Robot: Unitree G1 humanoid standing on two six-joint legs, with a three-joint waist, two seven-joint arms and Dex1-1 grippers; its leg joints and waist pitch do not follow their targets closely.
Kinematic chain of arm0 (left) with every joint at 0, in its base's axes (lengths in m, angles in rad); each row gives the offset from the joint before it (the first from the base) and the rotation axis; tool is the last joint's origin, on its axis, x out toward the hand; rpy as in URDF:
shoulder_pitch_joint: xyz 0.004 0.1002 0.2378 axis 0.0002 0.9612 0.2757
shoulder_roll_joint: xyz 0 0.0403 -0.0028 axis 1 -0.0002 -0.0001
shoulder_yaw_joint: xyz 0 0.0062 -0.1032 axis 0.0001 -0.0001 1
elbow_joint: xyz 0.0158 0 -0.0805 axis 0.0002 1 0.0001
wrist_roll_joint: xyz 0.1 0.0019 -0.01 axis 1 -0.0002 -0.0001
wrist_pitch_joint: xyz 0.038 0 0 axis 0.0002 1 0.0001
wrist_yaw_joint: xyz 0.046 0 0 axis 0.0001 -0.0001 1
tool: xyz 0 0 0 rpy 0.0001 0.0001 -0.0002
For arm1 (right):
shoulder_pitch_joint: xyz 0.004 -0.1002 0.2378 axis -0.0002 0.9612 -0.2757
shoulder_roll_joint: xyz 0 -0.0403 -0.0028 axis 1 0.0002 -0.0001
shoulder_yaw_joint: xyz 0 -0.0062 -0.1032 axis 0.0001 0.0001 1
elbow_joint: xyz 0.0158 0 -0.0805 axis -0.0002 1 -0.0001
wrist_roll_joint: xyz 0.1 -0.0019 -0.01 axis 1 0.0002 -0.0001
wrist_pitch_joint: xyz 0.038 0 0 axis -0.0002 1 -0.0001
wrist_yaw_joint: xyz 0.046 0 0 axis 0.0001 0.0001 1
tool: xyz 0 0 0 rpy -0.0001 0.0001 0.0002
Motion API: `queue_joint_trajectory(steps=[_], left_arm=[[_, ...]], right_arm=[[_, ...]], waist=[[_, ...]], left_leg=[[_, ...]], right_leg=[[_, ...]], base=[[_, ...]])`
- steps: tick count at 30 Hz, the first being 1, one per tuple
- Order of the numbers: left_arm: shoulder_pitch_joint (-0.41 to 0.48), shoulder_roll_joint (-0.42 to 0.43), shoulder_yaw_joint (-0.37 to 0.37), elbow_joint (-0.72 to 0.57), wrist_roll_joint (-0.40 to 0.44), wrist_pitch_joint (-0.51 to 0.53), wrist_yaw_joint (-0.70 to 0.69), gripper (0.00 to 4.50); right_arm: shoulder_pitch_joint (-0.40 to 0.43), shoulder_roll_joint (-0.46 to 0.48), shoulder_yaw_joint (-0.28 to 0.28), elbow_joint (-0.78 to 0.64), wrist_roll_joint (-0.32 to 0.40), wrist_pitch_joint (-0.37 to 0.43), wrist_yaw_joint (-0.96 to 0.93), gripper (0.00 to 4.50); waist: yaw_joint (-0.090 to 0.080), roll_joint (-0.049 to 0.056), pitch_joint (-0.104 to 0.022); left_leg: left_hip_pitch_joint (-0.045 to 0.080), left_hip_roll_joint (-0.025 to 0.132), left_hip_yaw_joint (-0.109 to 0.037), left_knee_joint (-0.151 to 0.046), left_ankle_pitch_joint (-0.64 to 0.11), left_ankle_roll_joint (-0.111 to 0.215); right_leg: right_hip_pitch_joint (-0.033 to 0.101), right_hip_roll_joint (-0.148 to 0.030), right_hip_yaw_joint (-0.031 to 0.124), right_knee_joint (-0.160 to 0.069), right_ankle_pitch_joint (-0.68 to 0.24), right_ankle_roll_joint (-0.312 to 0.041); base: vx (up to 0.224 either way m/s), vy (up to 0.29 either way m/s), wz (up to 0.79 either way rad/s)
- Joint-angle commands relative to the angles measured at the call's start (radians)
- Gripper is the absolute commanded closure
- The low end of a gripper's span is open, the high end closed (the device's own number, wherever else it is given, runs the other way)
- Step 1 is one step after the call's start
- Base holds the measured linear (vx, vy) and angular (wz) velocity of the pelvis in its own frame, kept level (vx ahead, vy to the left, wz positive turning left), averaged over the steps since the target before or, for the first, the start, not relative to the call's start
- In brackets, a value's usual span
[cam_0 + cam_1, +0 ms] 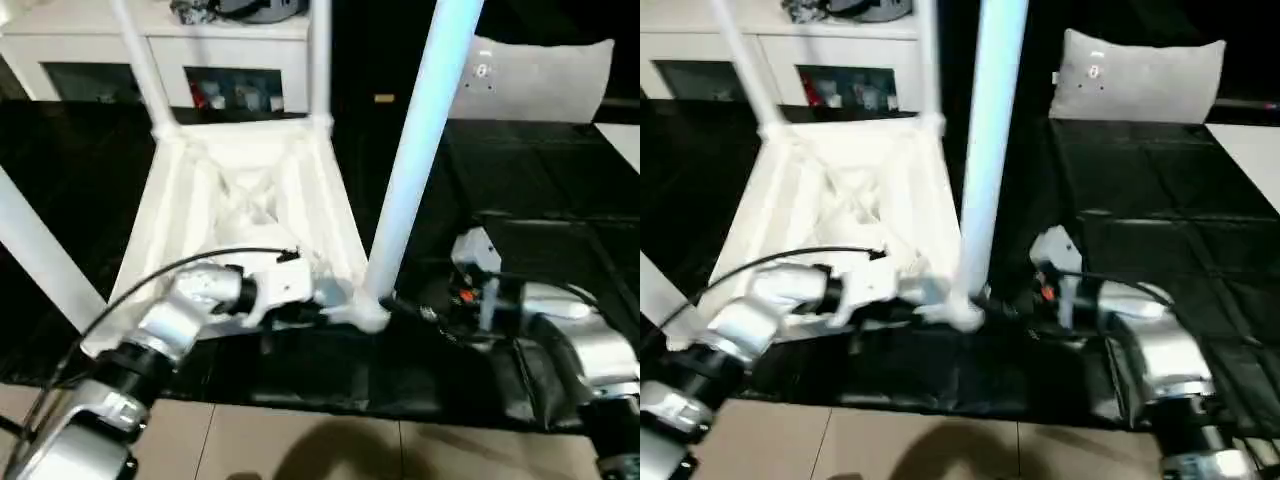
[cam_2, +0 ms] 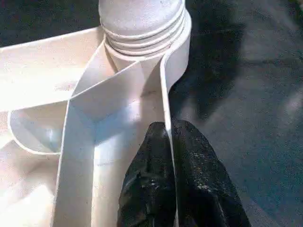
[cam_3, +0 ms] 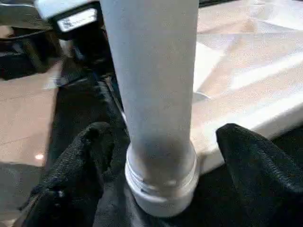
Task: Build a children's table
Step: Rotate leg to tighten
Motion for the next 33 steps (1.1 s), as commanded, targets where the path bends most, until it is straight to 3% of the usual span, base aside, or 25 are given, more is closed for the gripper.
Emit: queue_joint_trajectory(steps=[1, 9, 17, 22, 25, 28, 29, 30, 33], left_arm=[[0.0, 0.0, -0.07, -0.001, 0.005, -0.033, -0.079, 4.5], [0.013, 0.012, -0.099, -0.021, -0.001, -0.044, -0.155, 4.5], [0.021, 0.011, -0.096, -0.04, -0.022, -0.025, -0.178, 4.5], [0.028, 0.008, -0.087, -0.047, -0.037, -0.006, -0.181, 4.5], [0.032, -0.012, -0.062, -0.053, -0.067, 0.045, -0.165, 4.5], [0.025, -0.032, -0.051, -0.054, -0.06, 0.087, -0.113, 4.5], [0.02, -0.044, -0.044, -0.051, -0.054, 0.114, -0.083, 4.5], [0.005, -0.077, -0.026, -0.038, -0.049, 0.164, -0.016, 4.5], [-0.026, -0.14, -0.005, -0.008, -0.023, 0.214, 0.108, 4.5]], right_arm=[[-0.017, -0.02, 0.025, -0.027, 0.022, 0.012, 0.055, 0.91], [-0.035, -0.017, 0.071, -0.004, 0.026, 0.034, 0.128, 1.46], [-0.024, -0.014, 0.089, -0.015, 0.044, 0.062, 0.151, 2.29], [-0.009, -0.012, 0.093, -0.032, 0.052, 0.068, 0.147, 2.51], [-0.005, 0.046, 0.075, -0.037, 0.035, 0.106, 0.018, 2.52], [-0.025, 0.11, 0.058, -0.008, -0.03, 0.102, -0.157, 2.53], [-0.038, 0.136, 0.047, 0.005, -0.049, 0.12, -0.229, 2.53], [-0.062, 0.188, 0.018, 0.023, -0.059, 0.175, -0.35, 2.55], [-0.09, 0.264, 0.001, 0.036, -0.099, 0.21, -0.51, 2.56]], waist=[[-0.002, -0.015, -0.064], [0.01, -0.018, -0.063], [0.022, -0.021, -0.065], [0.021, -0.019, -0.064], [0.02, -0.018, -0.063], [0.01, -0.015, -0.058], [0.001, -0.016, -0.054], [-0.017, -0.013, -0.046], [-0.04, -0.014, -0.044]], left_leg=[[-0.023, 0.011, 0.027, -0.068, -0.095, 0.1], [-0.021, 0.013, 0.031, -0.071, -0.105, 0.081], [-0.021, 0.013, 0.032, -0.07, -0.091, 0.073], [-0.021, 0.012, 0.032, -0.071, -0.094, 0.068], [-0.022, 0.011, 0.033, -0.072, -0.096, 0.062], [-0.022, 0.007, 0.031, -0.078, -0.131, 0.036], [-0.023, 0.004, 0.03, -0.081, -0.156, 0.022], [-0.019, -0.004, 0.029, -0.082, -0.209, 0.006], [-0.017, -0.012, 0.023, -0.077, -0.258, -0.01]], right_leg=[[0.071, -0.038, 0.056, -0.069, -0.232, -0.181], [0.068, -0.038, 0.064, -0.069, -0.256, -0.172], [0.069, -0.037, 0.066, -0.066, -0.24, -0.167], [0.069, -0.037, 0.066, -0.067, -0.248, -0.162], [0.068, -0.036, 0.066, -0.07, -0.259, -0.155], [0.069, -0.037, 0.063, -0.077, -0.331, -0.129], [0.069, -0.035, 0.061, -0.085, -0.39, -0.105], [0.065, -0.033, 0.056, -0.099, -0.504, -0.064], [0.061, -0.034, 0.04, -0.12, -0.629, -0.001]], base=[[0.0, 0.0, 0.0], [0.0, 0.0, 0.0], [0.0, 0.0, 0.0], [0.0, 0.0, 0.0], [0.0, 0.0, 0.0], [0.0, 0.0, 0.0], [0.0, 0.0, 0.0], [0.0, 0.0, 0.0], [-0.053, 0.001, -0.07]])
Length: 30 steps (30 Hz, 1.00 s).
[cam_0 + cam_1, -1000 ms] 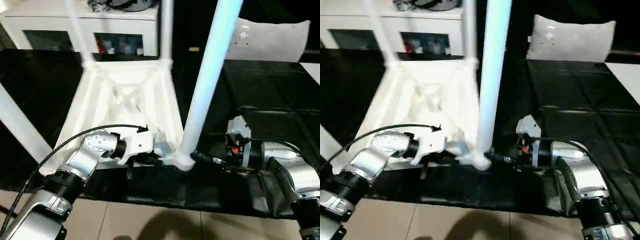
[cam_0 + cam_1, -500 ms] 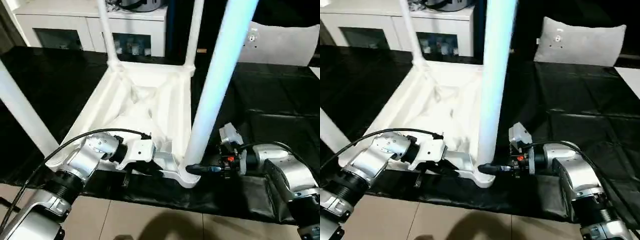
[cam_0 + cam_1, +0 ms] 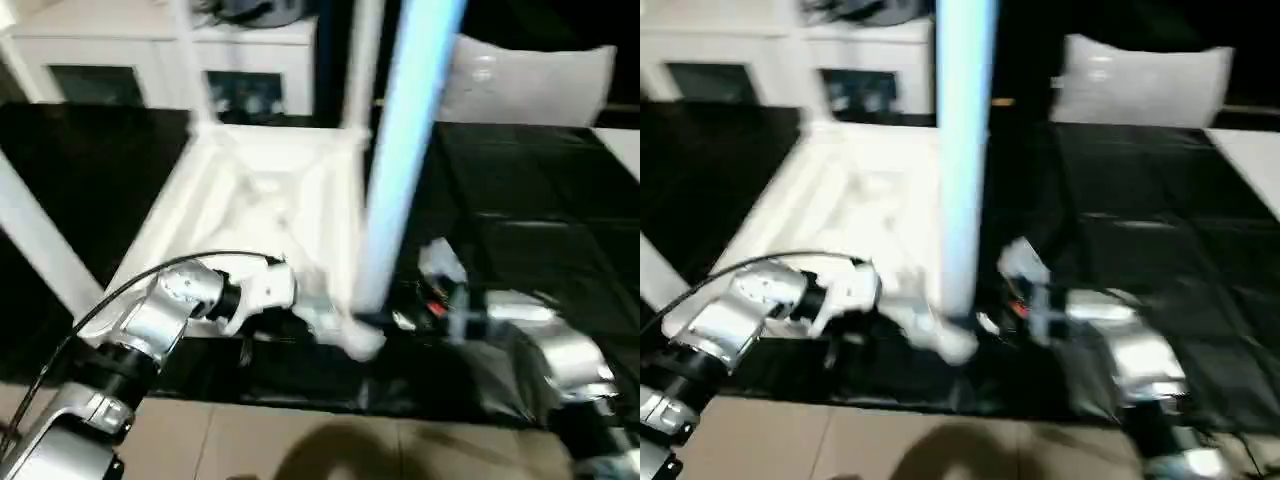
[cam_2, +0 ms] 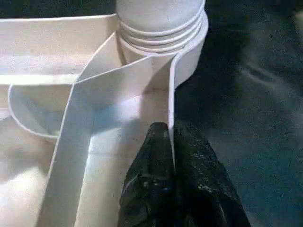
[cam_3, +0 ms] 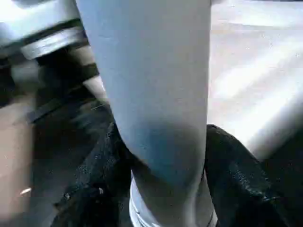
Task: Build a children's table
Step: Rotate leg to tighten
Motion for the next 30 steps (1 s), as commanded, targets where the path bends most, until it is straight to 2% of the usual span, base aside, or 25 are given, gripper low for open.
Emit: queue_joint_trajectory(steps=[1, 2, 3, 4, 5, 6, 7, 8, 10, 12, 13, 16, 17, 20, 22, 24, 27, 29, 30], left_arm=[[-0.019, -0.115, -0.041, -0.014, -0.027, 0.021, 0.07, 4.5], [-0.019, -0.115, -0.041, -0.014, -0.027, 0.021, 0.07, 4.5], [-0.032, -0.142, -0.026, -0.001, -0.022, 0.033, 0.124, 4.5], [-0.038, -0.157, -0.018, 0.005, -0.017, 0.043, 0.153, 4.5], [-0.038, -0.157, -0.018, 0.005, -0.017, 0.043, 0.153, 4.5], [-0.045, -0.186, -0.008, 0.003, -0.008, 0.066, 0.193, 4.5], [-0.045, -0.198, -0.006, -0.003, -0.006, 0.077, 0.203, 4.5], [-0.045, -0.212, -0.005, -0.013, -0.004, 0.092, 0.213, 4.5], [-0.041, -0.223, -0.01, -0.032, -0.002, 0.107, 0.216, 4.5], [-0.038, -0.224, -0.015, -0.038, 0.004, 0.112, 0.221, 4.5], [-0.037, -0.218, -0.018, -0.037, 0.007, 0.111, 0.221, 4.5], [-0.035, -0.19, -0.024, -0.027, 0.019, 0.09, 0.217, 4.5], [-0.031, -0.175, -0.022, -0.025, 0.022, 0.075, 0.203, 4.5], [-0.024, -0.147, -0.017, -0.02, 0.025, 0.042, 0.171, 4.5], [-0.012, -0.109, -0.025, -0.014, 0.029, -0.017, 0.119, 4.5], [-0.006, -0.088, -0.036, -0.013, 0.028, -0.047, 0.086, 4.5], [0.005, -0.035, -0.073, -0.015, 0.026, -0.105, -0.003, 4.5], [0.006, -0.027, -0.079, -0.013, 0.027, -0.116, -0.018, 4.5], [0.008, -0.009, -0.094, -0.012, 0.022, -0.167, -0.076, 4.5]], right_arm=[[-0.048, 0.075, 0.006, 0.044, -0.074, 0.015, -0.22, 2.56], [-0.048, 0.075, 0.006, 0.044, -0.074, 0.015, -0.22, 2.56], [-0.065, 0.108, 0.002, 0.067, -0.114, 0.022, -0.315, 2.56], [-0.074, 0.126, -0.006, 0.082, -0.121, 0.023, -0.355, 2.56], [-0.074, 0.126, -0.006, 0.082, -0.121, 0.023, -0.355, 2.56], [-0.081, 0.164, -0.025, 0.097, -0.104, 0.015, -0.391, 2.56], [-0.082, 0.181, -0.033, 0.099, -0.088, 0.01, -0.394, 2.56], [-0.08, 0.198, -0.038, 0.095, -0.081, 0.012, -0.4, 2.22], [-0.072, 0.21, -0.038, 0.08, -0.063, 0.022, -0.379, 1.87], [-0.064, 0.208, -0.038, 0.063, -0.056, 0.025, -0.364, 1.81], [-0.059, 0.199, -0.039, 0.057, -0.055, 0.021, -0.357, 1.52], [-0.046, 0.155, -0.042, 0.055, -0.058, -0.012, -0.317, 1.33], [-0.035, 0.126, -0.047, 0.051, -0.054, -0.026, -0.281, 1.33], [-0.012, 0.067, -0.055, 0.04, -0.044, -0.064, -0.194, 0.96], [0.011, -0.015, -0.047, 0.03, -0.06, -0.117, -0.101, 0.76], [0.02, -0.058, -0.037, 0.021, -0.064, -0.143, -0.045, 0.57], [0.042, -0.153, -0.017, -0.02, -0.024, -0.163, 0.128, 0.57], [0.044, -0.166, -0.015, -0.022, -0.016, -0.167, 0.153, 0.57], [0.042, -0.199, -0.017, -0.023, 0.022, -0.158, 0.24, 0.57]], waist=[[-0.002, -0.001, -0.042], [-0.008, 0.0, -0.044], [-0.019, 0.001, -0.052], [-0.024, 0.005, -0.052], [-0.028, 0.004, -0.054], [-0.029, 0.002, -0.057], [-0.03, 0.0, -0.057], [-0.028, -0.004, -0.057], [-0.023, -0.003, -0.06], [-0.019, -0.004, -0.063], [-0.013, -0.002, -0.067], [0.001, 0.001, -0.069], [0.003, 0.001, -0.069], [0.014, 0.0, -0.067], [0.022, -0.002, -0.065], [0.028, -0.001, -0.062], [0.031, -0.002, -0.059], [0.031, -0.004, -0.06], [0.031, -0.003, -0.06]], left_leg=[[-0.026, -0.014, 0.013, -0.074, -0.271, 0.003], [-0.029, -0.013, 0.013, -0.074, -0.268, 0.004], [-0.039, -0.008, 0.006, -0.082, -0.238, 0.012], [-0.038, -0.005, 0.005, -0.084, -0.231, 0.013], [-0.039, -0.003, 0.005, -0.084, -0.224, 0.015], [-0.038, -0.001, 0.004, -0.085, -0.205, 0.024], [-0.035, 0.002, 0.009, -0.084, -0.201, 0.037], [-0.031, 0.001, 0.012, -0.082, -0.197, 0.044], [-0.033, 0.004, 0.014, -0.082, -0.157, 0.053], [-0.033, 0.005, 0.016, -0.079, -0.105, 0.066], [-0.036, 0.004, 0.016, -0.076, -0.06, 0.074], [-0.032, 0.005, 0.017, -0.071, -0.001, 0.091], [-0.033, 0.005, 0.018, -0.071, -0.004, 0.094], [-0.032, 0.008, 0.02, -0.072, -0.033, 0.106], [-0.029, 0.009, 0.023, -0.073, -0.057, 0.102], [-0.029, 0.01, 0.023, -0.075, -0.087, 0.094], [-0.027, 0.011, 0.022, -0.079, -0.134, 0.092], [-0.029, 0.011, 0.022, -0.079, -0.135, 0.095], [-0.028, 0.013, 0.022, -0.079, -0.129, 0.093]], right_leg=[[0.057, -0.039, 0.02, -0.128, -0.639, 0.006], [0.058, -0.04, 0.02, -0.131, -0.63, 0.009], [0.068, -0.039, 0.024, -0.122, -0.54, -0.016], [0.067, -0.038, 0.028, -0.119, -0.505, -0.031], [0.067, -0.036, 0.031, -0.116, -0.47, -0.047], [0.07, -0.036, 0.035, -0.109, -0.412, -0.076], [0.063, -0.035, 0.039, -0.105, -0.383, -0.103], [0.061, -0.034, 0.042, -0.106, -0.375, -0.118], [0.065, -0.036, 0.048, -0.097, -0.316, -0.142], [0.065, -0.035, 0.051, -0.088, -0.231, -0.172], [0.072, -0.036, 0.053, -0.079, -0.173, -0.19], [0.07, -0.033, 0.054, -0.066, -0.062, -0.224], [0.073, -0.034, 0.055, -0.065, -0.054, -0.228], [0.074, -0.036, 0.055, -0.069, -0.079, -0.226], [0.073, -0.037, 0.057, -0.073, -0.12, -0.216], [0.072, -0.038, 0.056, -0.078, -0.168, -0.202], [0.072, -0.038, 0.056, -0.086, -0.239, -0.174], [0.072, -0.038, 0.055, -0.087, -0.253, -0.169], [0.068, -0.039, 0.055, -0.087, -0.254, -0.173]], base=[[0.0, 0.0, 0.0], [0.0, 0.0, 0.0], [0.0, 0.0, 0.0], [0.0, 0.0, 0.0], [0.0, 0.0, 0.0], [0.0, 0.0, 0.0], [0.0, 0.0, 0.0], [0.0, 0.0, 0.0], [0.0, 0.0, 0.0], [0.0, 0.0, 0.0], [0.0, 0.0, 0.0], [0.0, 0.0, 0.0], [0.0, 0.0, 0.0], [0.0, 0.0, 0.0], [0.0, 0.0, 0.0], [0.0, 0.0, 0.0], [0.0, 0.0, 0.0], [0.0, 0.0, 0.0], [0.0, 0.0, 0.0]])
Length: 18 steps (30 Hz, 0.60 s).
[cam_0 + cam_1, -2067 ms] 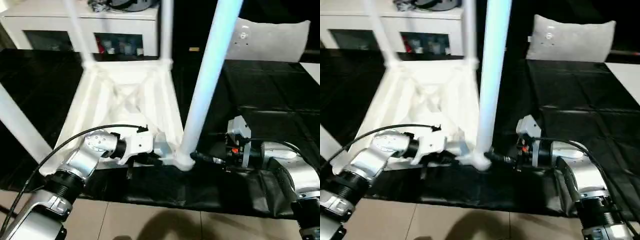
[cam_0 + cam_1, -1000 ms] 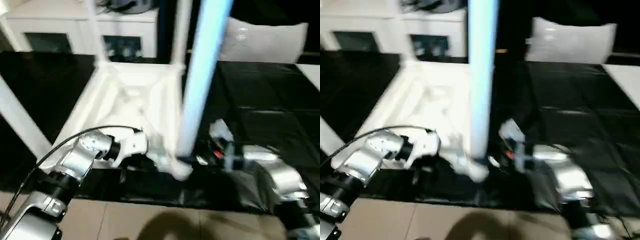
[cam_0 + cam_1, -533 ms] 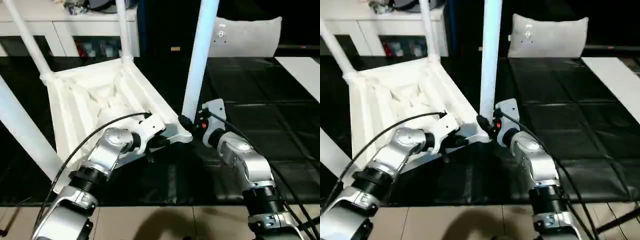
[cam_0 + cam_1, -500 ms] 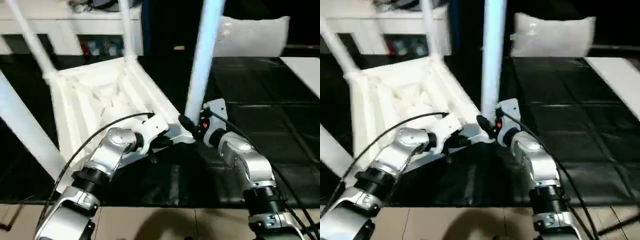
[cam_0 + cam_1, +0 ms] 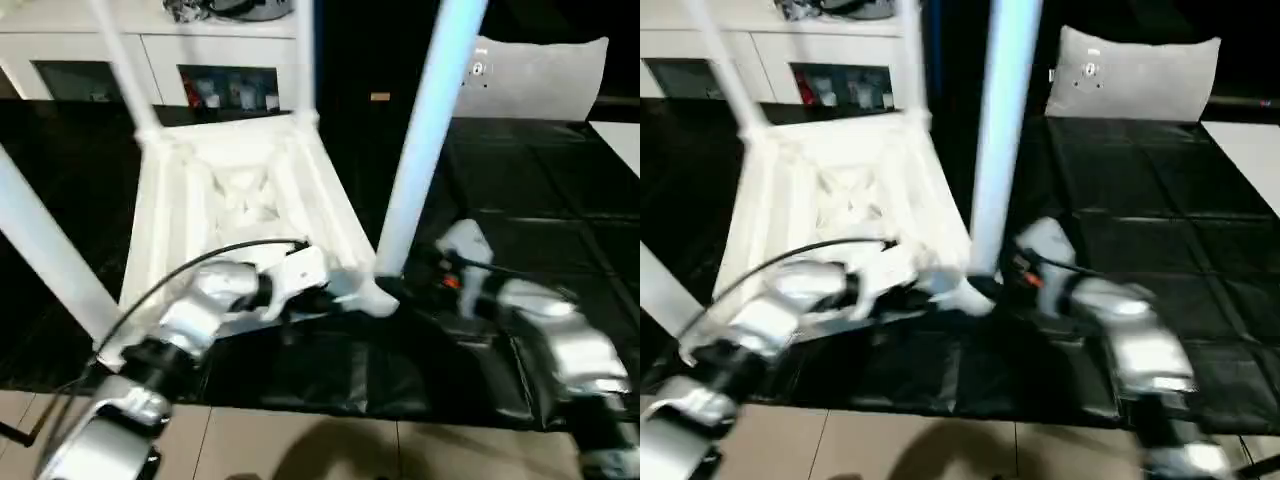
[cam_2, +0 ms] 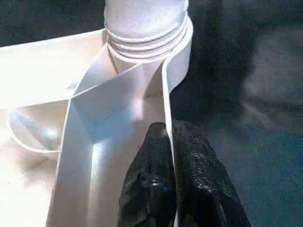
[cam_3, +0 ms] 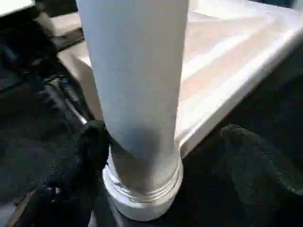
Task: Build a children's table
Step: Rotate leg to tighten
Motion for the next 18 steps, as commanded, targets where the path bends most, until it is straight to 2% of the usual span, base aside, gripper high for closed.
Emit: queue_joint_trajectory(steps=[1, 2, 4, 6, 7, 8, 9, 11, 13, 18], left_arm=[[0.007, 0.016, -0.073, -0.013, 0.007, -0.076, -0.11, 4.5], [0.007, 0.016, -0.073, -0.013, 0.007, -0.076, -0.11, 4.5], [0.012, 0.035, -0.089, -0.026, -0.005, -0.108, -0.172, 4.5], [0.014, 0.058, -0.113, -0.038, -0.009, -0.138, -0.226, 4.5], [0.013, 0.063, -0.12, -0.041, -0.007, -0.145, -0.235, 4.5], [0.015, 0.066, -0.125, -0.047, -0.01, -0.152, -0.246, 4.5], [0.016, 0.067, -0.128, -0.053, -0.013, -0.155, -0.257, 4.5], [0.018, 0.066, -0.129, -0.061, -0.017, -0.161, -0.272, 4.5], [0.018, 0.063, -0.135, -0.071, -0.021, -0.169, -0.29, 4.5], [0.016, 0.062, -0.14, -0.072, -0.026, -0.176, -0.297, 4.5]], right_arm=[[-0.005, -0.034, 0.009, -0.025, 0.054, 0.008, 0.117, 0.83], [-0.005, -0.034, 0.009, -0.025, 0.054, 0.008, 0.117, 0.91], [-0.007, -0.059, 0.022, -0.027, 0.083, 0.023, 0.19, 0.97], [-0.01, -0.083, 0.049, -0.029, 0.099, 0.026, 0.265, 1.26], [-0.011, -0.086, 0.056, -0.029, 0.102, 0.025, 0.283, 1.26], [-0.012, -0.088, 0.065, -0.032, 0.107, 0.034, 0.301, 1.36], [-0.014, -0.089, 0.073, -0.032, 0.11, 0.035, 0.318, 1.41], [-0.019, -0.088, 0.082, -0.029, 0.118, 0.045, 0.343, 1.69], [-0.025, -0.09, 0.103, -0.028, 0.13, 0.067, 0.381, 1.82], [-0.026, -0.087, 0.123, -0.025, 0.141, 0.076, 0.412, 2.25]], waist=[[0.0, -0.009, -0.061], [0.003, -0.007, -0.062], [0.01, -0.01, -0.064], [0.02, -0.009, -0.066], [0.02, -0.014, -0.065], [0.024, -0.011, -0.066], [0.025, -0.015, -0.065], [0.03, -0.014, -0.064], [0.037, -0.02, -0.064], [0.039, -0.021, -0.064]], left_leg=[[-0.019, 0.011, 0.025, -0.068, -0.128, 0.093], [-0.018, 0.012, 0.024, -0.068, -0.123, 0.095], [-0.018, 0.015, 0.026, -0.065, -0.094, 0.104], [-0.018, 0.018, 0.027, -0.064, -0.08, 0.112], [-0.019, 0.018, 0.029, -0.063, -0.078, 0.114], [-0.018, 0.018, 0.028, -0.063, -0.075, 0.111], [-0.018, 0.019, 0.029, -0.063, -0.077, 0.109], [-0.018, 0.018, 0.03, -0.063, -0.077, 0.104], [-0.017, 0.019, 0.031, -0.064, -0.082, 0.096], [-0.018, 0.017, 0.031, -0.065, -0.083, 0.083]], right_leg=[[0.073, -0.049, 0.049, -0.061, -0.272, -0.17], [0.072, -0.049, 0.049, -0.06, -0.267, -0.174], [0.07, -0.048, 0.051, -0.052, -0.221, -0.194], [0.07, -0.048, 0.051, -0.045, -0.191, -0.211], [0.069, -0.047, 0.051, -0.046, -0.187, -0.213], [0.069, -0.048, 0.051, -0.043, -0.186, -0.215], [0.069, -0.049, 0.051, -0.043, -0.188, -0.215], [0.069, -0.049, 0.051, -0.045, -0.203, -0.209], [0.068, -0.051, 0.052, -0.047, -0.233, -0.197], [0.068, -0.05, 0.053, -0.049, -0.26, -0.177]], base=[[0.0, 0.0, 0.0], [0.0, 0.0, 0.0], [0.0, 0.0, 0.0], [0.0, 0.0, 0.0], [0.0, 0.0, 0.0], [0.0, 0.0, 0.0], [0.0, 0.0, 0.0], [0.0, 0.0, 0.0], [0.0, 0.0, 0.0], [0.0, 0.0, 0.0]])
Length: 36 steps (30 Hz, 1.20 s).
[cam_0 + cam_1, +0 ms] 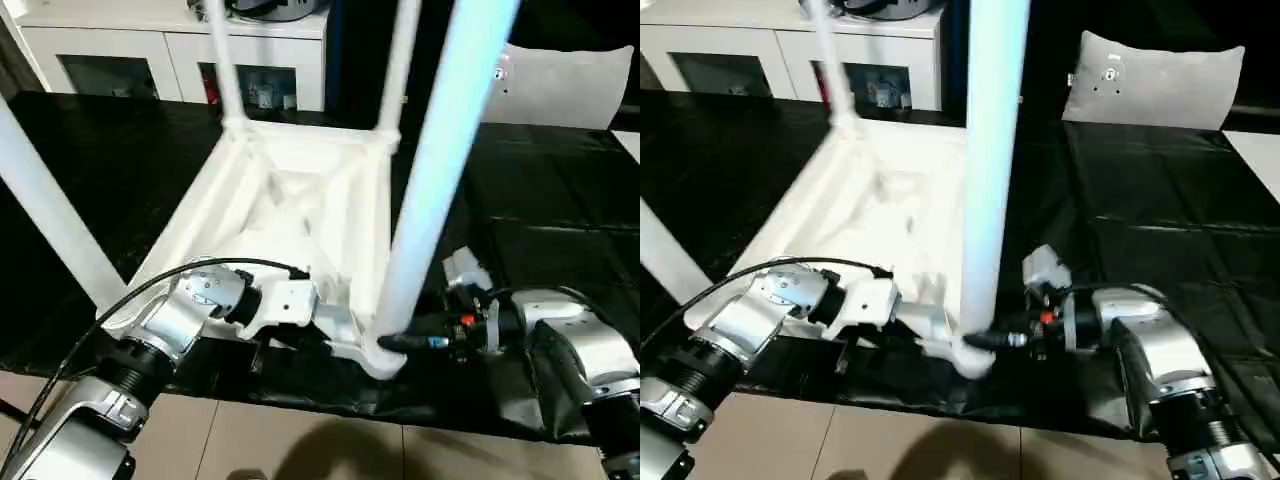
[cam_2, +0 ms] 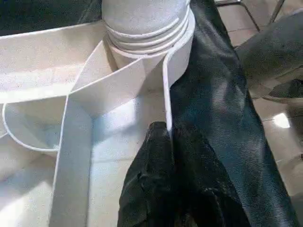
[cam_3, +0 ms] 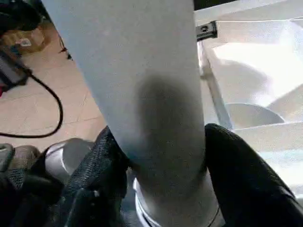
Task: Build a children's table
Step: Rotate leg to tighten
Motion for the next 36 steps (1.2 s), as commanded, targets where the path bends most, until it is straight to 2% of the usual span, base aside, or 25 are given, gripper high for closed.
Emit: queue_joint_trajectory(steps=[1, 6, 9, 11, 13, 14, 15, 16, 17, 19, 20, 22, 23, 25, 26, 28, 31, 32, 33, 35, 36], left_arm=[[0.009, -0.011, -0.058, -0.029, 0.011, -0.03, -0.044, 4.5], [0.008, -0.012, -0.05, -0.023, 0.015, -0.014, -0.027, 4.5], [0.015, -0.023, -0.021, -0.04, -0.008, 0.065, -0.002, 4.5], [0.005, -0.05, 0.005, -0.032, 0.008, 0.135, 0.083, 4.5], [-0.002, -0.075, 0.025, -0.023, 0.006, 0.177, 0.137, 4.5], [-0.003, -0.088, 0.033, -0.023, 0.002, 0.197, 0.16, 4.5], [-0.003, -0.101, 0.04, -0.024, 0.001, 0.216, 0.182, 4.5], [-0.002, -0.131, 0.048, -0.036, 0.003, 0.267, 0.23, 4.5], [-0.002, -0.135, 0.049, -0.037, 0.004, 0.272, 0.236, 4.5], [-0.002, -0.168, 0.054, -0.043, 0.01, 0.312, 0.288, 4.5], [-0.001, -0.191, 0.055, -0.049, 0.019, 0.337, 0.325, 4.5], [0.0, -0.241, 0.059, -0.052, 0.043, 0.38, 0.409, 4.5], [0.0, -0.261, 0.058, -0.054, 0.05, 0.397, 0.433, 4.5], [-0.003, -0.301, 0.059, -0.054, 0.063, 0.423, 0.479, 4.5], [-0.005, -0.306, 0.058, -0.052, 0.07, 0.427, 0.488, 4.5], [-0.012, -0.303, 0.054, -0.042, 0.084, 0.419, 0.497, 4.5], [-0.013, -0.262, 0.038, -0.023, 0.113, 0.375, 0.491, 4.5], [-0.012, -0.254, 0.039, -0.02, 0.115, 0.369, 0.487, 4.5], [-0.006, -0.232, 0.037, -0.016, 0.123, 0.353, 0.475, 4.5], [-0.005, -0.224, 0.036, -0.015, 0.125, 0.347, 0.47, 4.5], [0.002, -0.196, 0.038, -0.007, 0.131, 0.32, 0.449, 4.5]], right_arm=[[-0.022, -0.006, 0.011, -0.024, 0.017, 0.013, 0.016, 2.31], [-0.012, -0.003, 0.008, -0.038, 0.028, 0.032, 0.012, 2.42], [0.007, 0.029, -0.019, -0.062, 0.05, 0.064, -0.047, 2.43], [0.008, 0.066, -0.025, -0.058, 0.019, 0.076, -0.145, 2.43], [-0.005, 0.118, -0.036, -0.027, -0.032, 0.062, -0.276, 2.43], [-0.016, 0.149, -0.048, -0.006, -0.052, 0.075, -0.353, 2.44], [-0.026, 0.175, -0.057, 0.012, -0.072, 0.087, -0.421, 2.44], [-0.038, 0.219, -0.06, 0.028, -0.111, 0.106, -0.528, 2.45], [-0.039, 0.224, -0.061, 0.03, -0.115, 0.108, -0.54, 2.47], [-0.056, 0.271, -0.071, 0.044, -0.14, 0.132, -0.642, 2.49], [-0.07, 0.301, -0.078, 0.057, -0.164, 0.144, -0.713, 2.49], [-0.096, 0.348, -0.078, 0.084, -0.215, 0.146, -0.833, 2.51], [-0.107, 0.368, -0.081, 0.1, -0.23, 0.14, -0.88, 2.51], [-0.12, 0.406, -0.084, 0.131, -0.266, 0.089, -0.96, 2.51], [-0.118, 0.414, -0.082, 0.132, -0.264, 0.073, -0.953, 2.18], [-0.109, 0.418, -0.083, 0.121, -0.247, 0.062, -0.923, 1.87], [-0.084, 0.393, -0.085, 0.083, -0.211, 0.029, -0.832, 1.65], [-0.081, 0.386, -0.089, 0.081, -0.204, 0.025, -0.817, 1.52], [-0.074, 0.359, -0.097, 0.075, -0.189, 0.007, -0.77, 1.38], [-0.071, 0.349, -0.099, 0.074, -0.185, -0.001, -0.754, 1.38], [-0.059, 0.298, -0.096, 0.073, -0.18, -0.038, -0.678, 1.1]], waist=[[-0.005, -0.018, -0.063], [-0.004, -0.019, -0.065], [-0.004, -0.018, -0.064], [-0.006, -0.018, -0.062], [-0.013, -0.019, -0.054], [-0.02, -0.022, -0.053], [-0.026, -0.024, -0.052], [-0.038, -0.024, -0.051], [-0.052, -0.023, -0.049], [-0.069, -0.022, -0.05], [-0.073, -0.02, -0.051], [-0.091, -0.021, -0.051], [-0.094, -0.021, -0.05], [-0.1, -0.018, -0.052], [-0.1, -0.017, -0.052], [-0.099, -0.019, -0.056], [-0.086, -0.015, -0.062], [-0.082, -0.012, -0.064], [-0.076, -0.011, -0.067], [-0.073, -0.013, -0.068], [-0.071, -0.012, -0.068]], left_leg=[[-0.019, 0.012, 0.028, -0.066, -0.082, 0.076], [-0.019, 0.011, 0.028, -0.065, -0.071, 0.075], [-0.02, 0.011, 0.028, -0.065, -0.07, 0.072], [-0.02, 0.01, 0.029, -0.067, -0.077, 0.066], [-0.018, 0.004, 0.029, -0.072, -0.115, 0.04], [-0.02, -0.001, 0.028, -0.074, -0.14, 0.029], [-0.021, -0.003, 0.028, -0.074, -0.145, 0.022], [-0.021, -0.007, 0.026, -0.075, -0.16, 0.013], [-0.022, -0.009, 0.025, -0.075, -0.177, 0.007], [-0.024, -0.013, 0.022, -0.073, -0.191, 0.01], [-0.02, -0.013, 0.023, -0.073, -0.194, 0.013], [-0.02, -0.013, 0.023, -0.072, -0.197, 0.014], [-0.02, -0.014, 0.023, -0.072, -0.202, 0.017], [-0.02, -0.012, 0.023, -0.073, -0.198, 0.027], [-0.02, -0.012, 0.022, -0.073, -0.197, 0.029], [-0.019, -0.009, 0.023, -0.073, -0.189, 0.045], [-0.016, -0.001, 0.026, -0.07, -0.119, 0.071], [-0.018, 0.0, 0.026, -0.069, -0.103, 0.075], [-0.02, 0.001, 0.026, -0.066, -0.06, 0.086], [-0.022, 0.001, 0.026, -0.065, -0.048, 0.095], [-0.023, 0.001, 0.027, -0.063, -0.042, 0.105]], right_leg=[[0.068, -0.049, 0.05, -0.052, -0.263, -0.172], [0.068, -0.048, 0.05, -0.051, -0.255, -0.167], [0.069, -0.048, 0.05, -0.051, -0.26, -0.164], [0.067, -0.047, 0.05, -0.054, -0.281, -0.157], [0.063, -0.047, 0.048, -0.068, -0.386, -0.119], [0.067, -0.048, 0.044, -0.075, -0.455, -0.087], [0.067, -0.047, 0.043, -0.078, -0.477, -0.074], [0.065, -0.047, 0.039, -0.084, -0.52, -0.053], [0.063, -0.045, 0.036, -0.089, -0.547, -0.039], [0.066, -0.043, 0.031, -0.096, -0.564, -0.02], [0.061, -0.043, 0.032, -0.097, -0.559, -0.024], [0.058, -0.04, 0.03, -0.096, -0.547, -0.037], [0.057, -0.038, 0.029, -0.099, -0.549, -0.037], [0.057, -0.04, 0.032, -0.098, -0.523, -0.05], [0.058, -0.04, 0.032, -0.098, -0.512, -0.052], [0.058, -0.04, 0.037, -0.093, -0.464, -0.068], [0.06, -0.04, 0.049, -0.071, -0.298, -0.141], [0.063, -0.041, 0.051, -0.065, -0.262, -0.154], [0.067, -0.041, 0.052, -0.052, -0.175, -0.186], [0.071, -0.042, 0.052, -0.048, -0.142, -0.199], [0.072, -0.041, 0.053, -0.046, -0.118, -0.211]], base=[[0.0, 0.0, 0.0], [0.0, 0.0, 0.0], [0.0, 0.0, 0.0], [0.0, 0.0, 0.0], [0.0, 0.0, 0.0], [0.0, 0.0, 0.0], [0.0, 0.0, 0.0], [0.0, 0.0, 0.0], [0.0, 0.0, 0.0], [0.0, 0.0, 0.0], [0.0, 0.0, 0.0], [0.0, 0.0, 0.0], [0.0, 0.0, 0.0], [0.0, 0.0, 0.0], [0.0, 0.0, 0.0], [0.0, 0.0, 0.0], [0.0, 0.0, 0.0], [0.0, 0.0, 0.0], [0.0, 0.0, 0.0], [0.0, 0.0, 0.0], [0.0, 0.0, 0.0]])
